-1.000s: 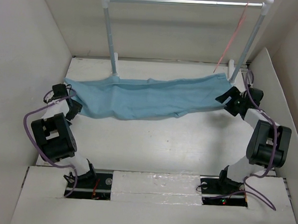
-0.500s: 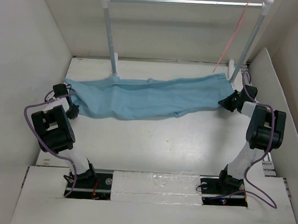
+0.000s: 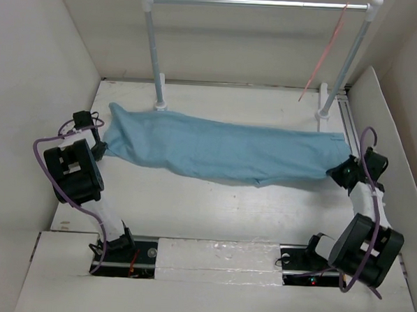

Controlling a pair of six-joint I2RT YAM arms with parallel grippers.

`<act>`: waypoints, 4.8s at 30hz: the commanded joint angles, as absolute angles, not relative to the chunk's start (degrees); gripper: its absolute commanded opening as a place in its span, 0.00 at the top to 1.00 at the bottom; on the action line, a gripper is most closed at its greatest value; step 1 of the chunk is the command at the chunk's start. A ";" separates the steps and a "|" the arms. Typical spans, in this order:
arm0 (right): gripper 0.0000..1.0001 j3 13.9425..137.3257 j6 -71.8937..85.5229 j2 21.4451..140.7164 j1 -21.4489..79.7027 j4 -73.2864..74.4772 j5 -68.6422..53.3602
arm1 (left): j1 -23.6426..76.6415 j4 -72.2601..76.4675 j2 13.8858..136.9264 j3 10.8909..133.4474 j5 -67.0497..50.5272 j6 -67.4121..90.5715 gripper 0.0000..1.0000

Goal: Place the trousers on the hanger
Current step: Fold the trousers at the center of the board.

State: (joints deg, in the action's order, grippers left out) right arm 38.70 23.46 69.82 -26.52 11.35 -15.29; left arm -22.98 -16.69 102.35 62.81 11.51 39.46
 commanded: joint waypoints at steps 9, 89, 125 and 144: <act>0.97 33.73 8.63 60.29 -46.93 27.85 -14.08 | -24.26 -24.52 93.36 59.33 17.49 39.55 1.00; 0.39 38.68 -2.99 54.05 7.11 24.44 -28.65 | -19.86 -3.97 97.91 62.22 -11.58 43.15 0.53; 0.38 39.99 -3.52 59.50 12.92 21.36 -28.04 | -23.05 -6.33 84.20 52.38 -4.83 36.92 0.32; 0.46 45.35 2.11 53.44 7.66 25.49 -17.58 | -10.98 -12.91 111.54 69.18 -4.75 39.38 0.39</act>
